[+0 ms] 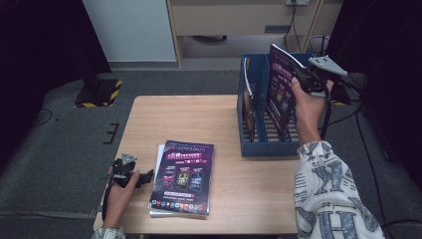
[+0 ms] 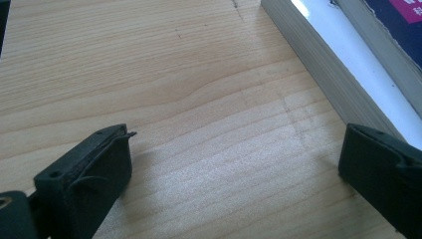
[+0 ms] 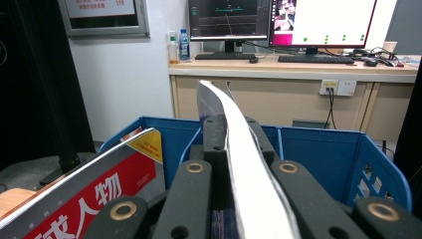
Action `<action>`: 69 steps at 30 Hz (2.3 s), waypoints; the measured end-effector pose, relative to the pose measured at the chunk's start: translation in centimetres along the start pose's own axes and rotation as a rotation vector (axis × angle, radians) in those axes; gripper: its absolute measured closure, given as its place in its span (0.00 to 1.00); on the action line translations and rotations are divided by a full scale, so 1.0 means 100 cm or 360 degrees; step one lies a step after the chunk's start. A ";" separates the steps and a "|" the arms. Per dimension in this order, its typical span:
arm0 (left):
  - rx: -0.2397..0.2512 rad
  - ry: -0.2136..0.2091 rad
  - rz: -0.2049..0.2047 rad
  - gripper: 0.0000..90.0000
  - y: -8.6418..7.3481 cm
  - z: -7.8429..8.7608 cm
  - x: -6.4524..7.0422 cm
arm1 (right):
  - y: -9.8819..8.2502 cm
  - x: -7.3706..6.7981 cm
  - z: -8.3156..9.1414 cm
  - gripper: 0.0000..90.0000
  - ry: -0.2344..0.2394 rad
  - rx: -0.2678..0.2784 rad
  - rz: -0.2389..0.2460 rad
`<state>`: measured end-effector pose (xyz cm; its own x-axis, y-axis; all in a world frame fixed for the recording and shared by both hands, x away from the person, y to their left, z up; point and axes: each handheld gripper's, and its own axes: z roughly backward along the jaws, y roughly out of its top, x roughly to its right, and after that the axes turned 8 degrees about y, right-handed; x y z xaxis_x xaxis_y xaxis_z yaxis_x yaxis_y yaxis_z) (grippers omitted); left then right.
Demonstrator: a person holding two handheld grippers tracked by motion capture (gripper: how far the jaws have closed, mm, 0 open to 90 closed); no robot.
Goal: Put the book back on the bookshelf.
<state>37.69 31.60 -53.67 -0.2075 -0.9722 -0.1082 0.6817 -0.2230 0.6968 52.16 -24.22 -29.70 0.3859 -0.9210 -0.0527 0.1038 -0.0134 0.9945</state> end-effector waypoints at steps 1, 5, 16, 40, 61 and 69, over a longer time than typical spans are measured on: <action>0.0000 0.0000 0.0000 0.00 0.000 0.000 0.000 | -0.001 -0.001 0.000 0.94 -0.0004 0.0009 -0.0006; 0.0001 -0.0002 0.0000 0.00 0.000 0.000 0.000 | -0.003 -0.003 -0.001 0.94 -0.0012 0.0021 -0.0023; -0.0001 -0.0005 -0.0004 0.00 0.000 0.000 0.001 | -0.006 -0.012 -0.003 0.94 -0.0027 0.0038 0.0004; 0.0003 -0.0013 -0.0014 0.00 0.001 -0.001 0.001 | -0.043 -0.007 -0.021 0.94 -0.0087 0.0032 0.0011; 0.0003 -0.0014 -0.0014 0.00 0.001 -0.001 0.002 | -0.062 -0.014 -0.024 0.93 -0.0039 -0.0046 0.0029; 0.0003 -0.0015 -0.0015 0.00 0.001 -0.001 0.002 | -0.059 -0.015 -0.025 0.93 -0.0032 -0.0131 0.0041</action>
<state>37.81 31.38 -53.68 -0.2207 -0.9694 -0.1080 0.6785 -0.2321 0.6969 53.21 -21.77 -35.71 0.3709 -0.9284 -0.0243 0.1691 0.0418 0.9847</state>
